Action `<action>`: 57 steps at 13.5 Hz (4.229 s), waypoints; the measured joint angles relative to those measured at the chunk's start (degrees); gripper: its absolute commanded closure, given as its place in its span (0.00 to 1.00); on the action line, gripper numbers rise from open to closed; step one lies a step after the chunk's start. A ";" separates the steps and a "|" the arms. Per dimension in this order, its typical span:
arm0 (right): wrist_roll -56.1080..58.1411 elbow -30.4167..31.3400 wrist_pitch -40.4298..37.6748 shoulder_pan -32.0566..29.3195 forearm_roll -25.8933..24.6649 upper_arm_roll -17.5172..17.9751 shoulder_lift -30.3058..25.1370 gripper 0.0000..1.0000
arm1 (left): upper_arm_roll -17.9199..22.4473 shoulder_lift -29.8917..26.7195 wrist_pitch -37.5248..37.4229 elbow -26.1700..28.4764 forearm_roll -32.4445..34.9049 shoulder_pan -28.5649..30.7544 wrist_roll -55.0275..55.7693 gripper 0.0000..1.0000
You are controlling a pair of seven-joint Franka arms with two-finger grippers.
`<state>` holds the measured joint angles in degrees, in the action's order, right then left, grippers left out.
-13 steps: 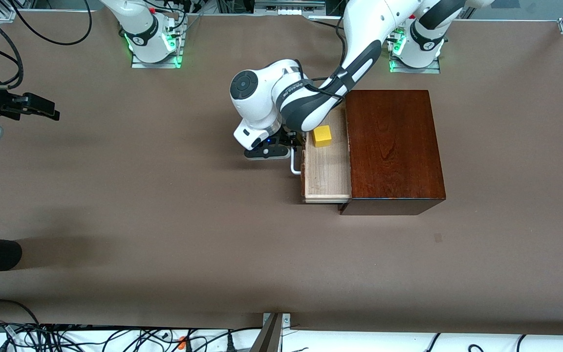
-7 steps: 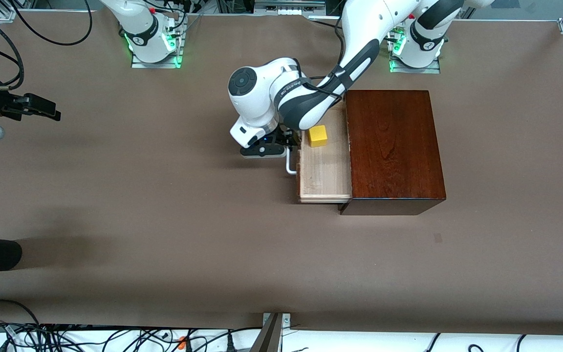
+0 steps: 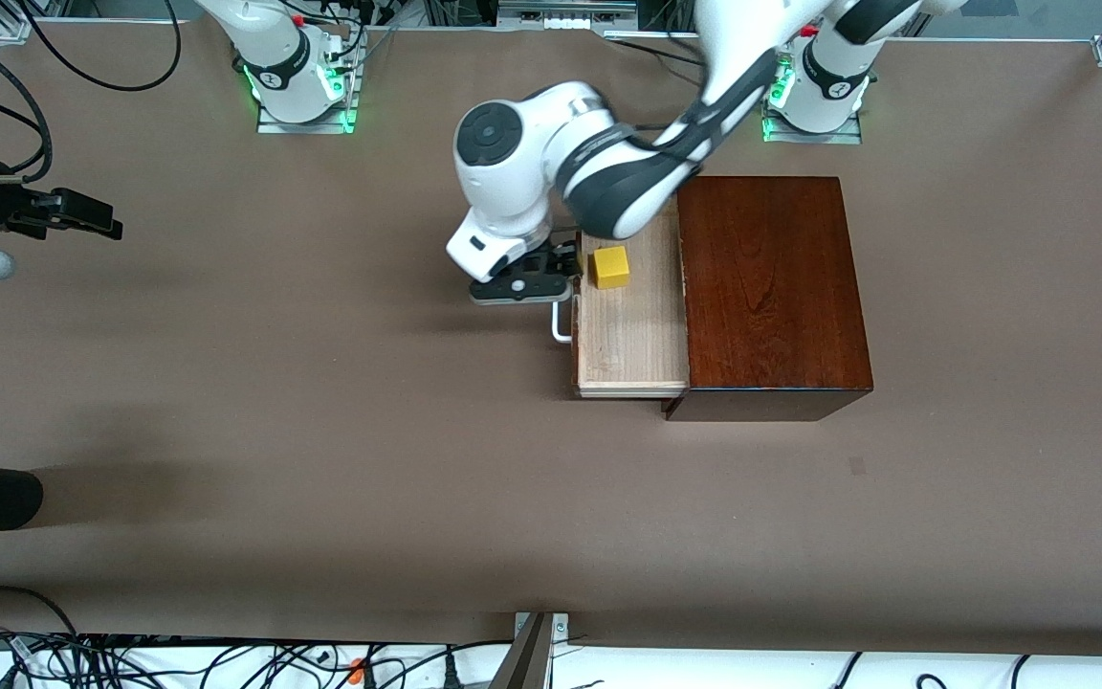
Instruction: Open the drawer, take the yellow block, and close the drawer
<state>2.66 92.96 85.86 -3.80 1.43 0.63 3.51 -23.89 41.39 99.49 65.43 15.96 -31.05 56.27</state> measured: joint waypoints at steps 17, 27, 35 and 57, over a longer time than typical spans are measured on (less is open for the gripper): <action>-57.71 -0.07 14.25 24.20 7.33 1.00 8.45 0.00 | 6.69 -18.86 -10.71 6.02 -13.15 25.64 -27.11 0.00; -105.56 -11.08 22.29 44.81 7.32 1.07 18.76 0.00 | 24.63 -38.96 -6.50 29.08 -18.56 24.64 -50.02 0.00; -122.76 -19.73 29.48 54.56 3.04 0.75 31.71 0.00 | 25.25 -41.35 -11.59 27.28 -18.56 24.90 -53.38 0.00; -127.49 -21.96 33.04 57.60 -2.45 -0.44 40.43 0.66 | 25.23 -41.15 -13.57 26.99 -18.50 24.89 -54.57 0.00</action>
<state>-124.82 71.01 118.90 53.79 -1.02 0.19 43.93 1.34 0.24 85.93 92.42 -2.54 -6.16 1.70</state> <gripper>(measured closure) 0.449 0.000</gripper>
